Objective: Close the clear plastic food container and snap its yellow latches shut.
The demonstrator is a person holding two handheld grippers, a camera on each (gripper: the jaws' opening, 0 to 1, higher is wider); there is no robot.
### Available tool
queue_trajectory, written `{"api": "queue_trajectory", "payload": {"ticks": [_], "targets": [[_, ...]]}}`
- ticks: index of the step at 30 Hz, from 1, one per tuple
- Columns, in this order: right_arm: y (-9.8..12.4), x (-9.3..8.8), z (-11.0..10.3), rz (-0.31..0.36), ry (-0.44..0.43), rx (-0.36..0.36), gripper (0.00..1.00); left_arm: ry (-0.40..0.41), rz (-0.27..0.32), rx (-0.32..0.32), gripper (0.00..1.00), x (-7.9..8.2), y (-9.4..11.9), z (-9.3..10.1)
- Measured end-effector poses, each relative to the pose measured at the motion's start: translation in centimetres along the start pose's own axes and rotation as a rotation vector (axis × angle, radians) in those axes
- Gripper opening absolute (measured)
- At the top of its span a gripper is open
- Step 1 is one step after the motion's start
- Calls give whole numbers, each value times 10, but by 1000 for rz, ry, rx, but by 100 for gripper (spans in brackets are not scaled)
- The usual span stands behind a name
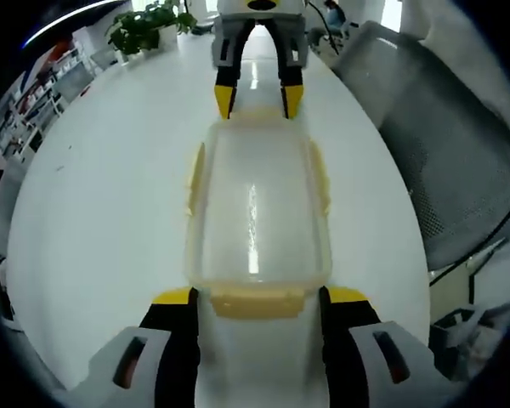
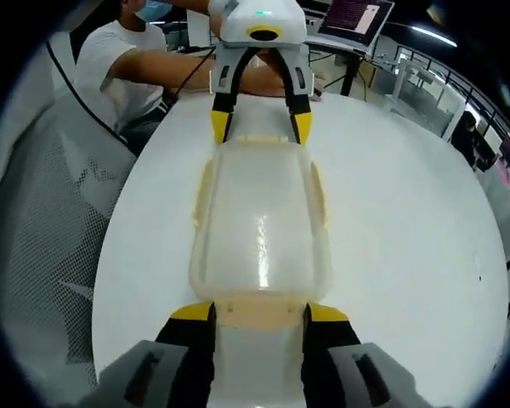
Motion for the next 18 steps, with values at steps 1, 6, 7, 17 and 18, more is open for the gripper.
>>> {"api": "queue_trajectory", "payload": {"ticks": [1,6,7,17,18], "targets": [[0,0,0,-3,8,2,38,0,-1,-1,57,0,0,0],[2,1,0,-14,12,5,38,-10,-16,-1,38,-3,5,-1],[2,2,0,-9,20,7,38,-7,-10,-6,38,-3,4,1],[2,1,-1,-18,23,4,37,4,-32,18,38,1,1,4],[2,0,-1,-17,25,4,37,10,-32,19,37,0,1,5]]}}
Point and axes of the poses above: the point that each gripper's makers call its tool centre point, and the gripper's own axes: y roughly backward along the fingers, z roughly to its right, x roughly out of its top, the point moved 7 cm from there along y, roughly backward along the fingers, and after that the axes turned 1 degree about y, right-handed, at the moved point
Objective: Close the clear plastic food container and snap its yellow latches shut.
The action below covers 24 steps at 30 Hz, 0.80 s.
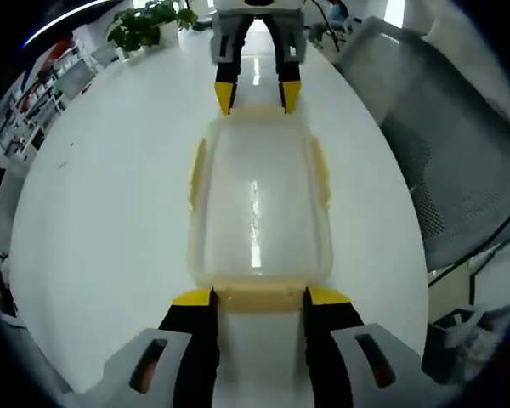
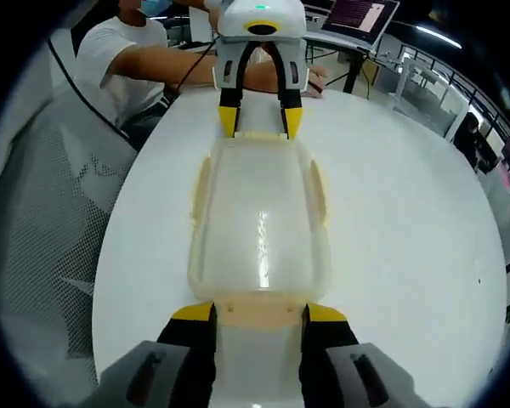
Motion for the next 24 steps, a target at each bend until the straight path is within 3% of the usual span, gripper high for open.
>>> {"api": "queue_trajectory", "payload": {"ticks": [10,24], "targets": [[6,-2,-8,15,22,-1,37,-29,-20,16,37,9,11,12],[50,9,-16,28,37,29,37,-17,-35,32,36,34,45,26]]}}
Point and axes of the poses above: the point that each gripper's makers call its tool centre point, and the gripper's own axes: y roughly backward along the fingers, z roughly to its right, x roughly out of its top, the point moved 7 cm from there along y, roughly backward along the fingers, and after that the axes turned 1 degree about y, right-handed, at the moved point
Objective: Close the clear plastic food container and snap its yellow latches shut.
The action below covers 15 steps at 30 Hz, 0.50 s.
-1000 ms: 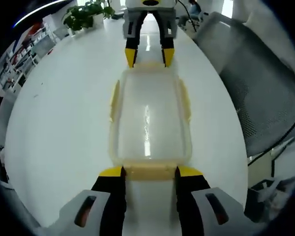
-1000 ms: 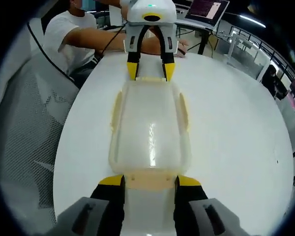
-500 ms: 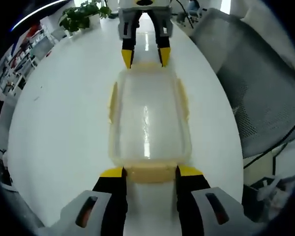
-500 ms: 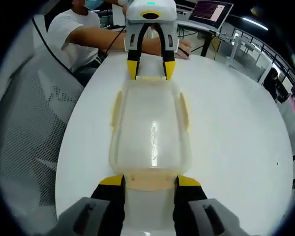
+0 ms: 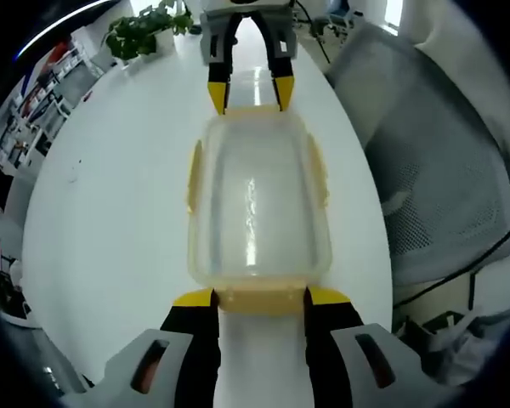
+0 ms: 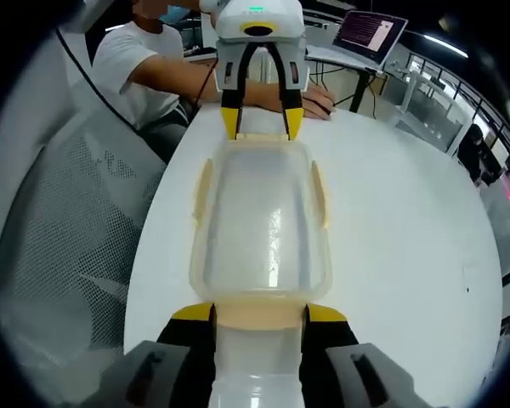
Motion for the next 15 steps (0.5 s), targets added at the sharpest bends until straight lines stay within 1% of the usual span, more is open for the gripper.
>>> {"api": "queue_trajectory", "payload": {"ticks": [5,9,12,13,15], "targets": [[14,2,-2,19,-12,5,37,2,-9,-1,36,11,14,2],[29,5,-4,24,-1,-8,37,-6,-15,14,36,20,23,4],[41,6,-6,28,14,-6,37,7,-17,6,36,28,29,7],[42,6,-6,29,13,-3,37,19,-16,-8,36,32,33,8],[52,6,-8,27,22,-4,37,13,-18,-1,36,39,38,8]]}}
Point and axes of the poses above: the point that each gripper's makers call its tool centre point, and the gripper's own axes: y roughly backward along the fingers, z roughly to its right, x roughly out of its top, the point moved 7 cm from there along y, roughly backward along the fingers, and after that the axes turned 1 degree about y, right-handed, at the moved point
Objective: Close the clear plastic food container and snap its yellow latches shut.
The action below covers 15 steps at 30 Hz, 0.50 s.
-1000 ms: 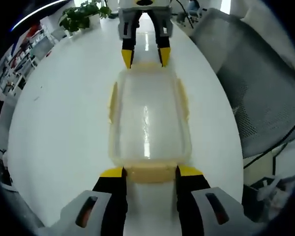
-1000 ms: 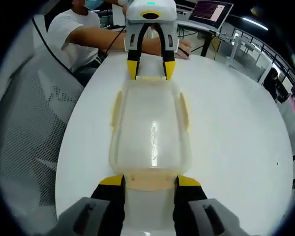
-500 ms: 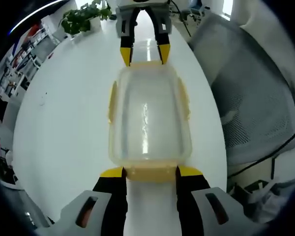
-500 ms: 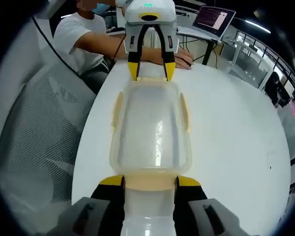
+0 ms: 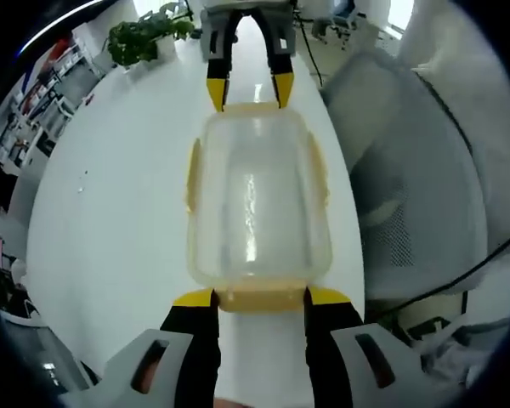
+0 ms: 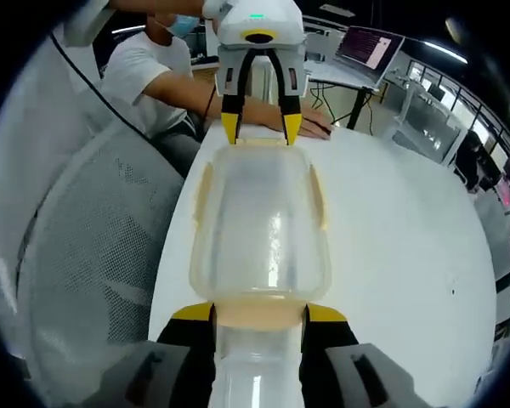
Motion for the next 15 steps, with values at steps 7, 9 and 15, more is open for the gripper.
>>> {"api": "queue_trajectory", "payload": {"ticks": [7,9,15], "targets": [[30,-7,1,1,9,-27,37,-10,-14,25,36,30,14,-4],[36,-11,0,3,6,-31,37,-13,-19,26,36,38,16,-4],[51,-26,-4,-13,12,-32,37,-23,-31,27,36,62,14,0]]}}
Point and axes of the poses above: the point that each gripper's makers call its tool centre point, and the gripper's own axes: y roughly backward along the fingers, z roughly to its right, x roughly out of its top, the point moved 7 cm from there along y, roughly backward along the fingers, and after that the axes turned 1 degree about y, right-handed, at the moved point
